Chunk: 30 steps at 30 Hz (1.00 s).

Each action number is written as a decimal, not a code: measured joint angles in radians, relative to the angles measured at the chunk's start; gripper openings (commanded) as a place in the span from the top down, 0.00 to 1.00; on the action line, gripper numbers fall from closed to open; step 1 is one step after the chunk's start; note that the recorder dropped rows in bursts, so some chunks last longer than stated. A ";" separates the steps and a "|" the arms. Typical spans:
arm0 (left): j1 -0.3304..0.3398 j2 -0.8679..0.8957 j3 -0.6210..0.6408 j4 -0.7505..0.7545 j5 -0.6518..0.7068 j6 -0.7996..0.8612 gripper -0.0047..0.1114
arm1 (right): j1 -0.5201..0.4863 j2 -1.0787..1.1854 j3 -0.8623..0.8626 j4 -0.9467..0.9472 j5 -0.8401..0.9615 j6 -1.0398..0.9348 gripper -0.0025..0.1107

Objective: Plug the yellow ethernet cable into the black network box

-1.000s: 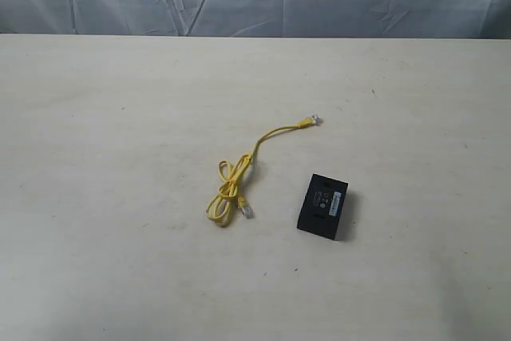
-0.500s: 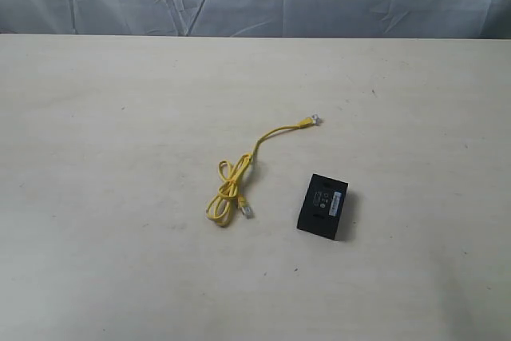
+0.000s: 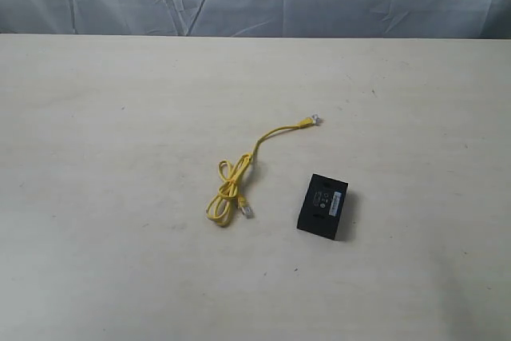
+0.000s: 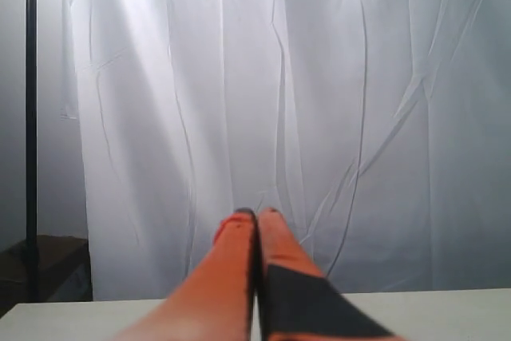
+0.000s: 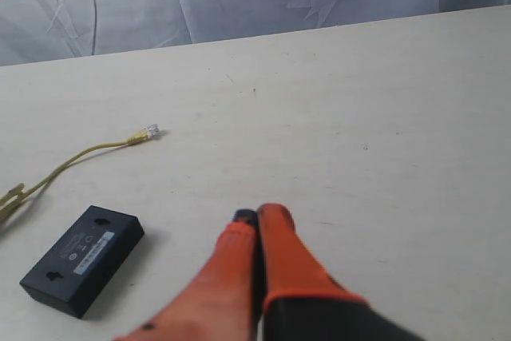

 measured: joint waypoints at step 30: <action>-0.284 1.451 -0.990 -0.211 0.657 0.396 0.96 | 0.000 0.000 0.000 0.000 0.000 0.000 0.98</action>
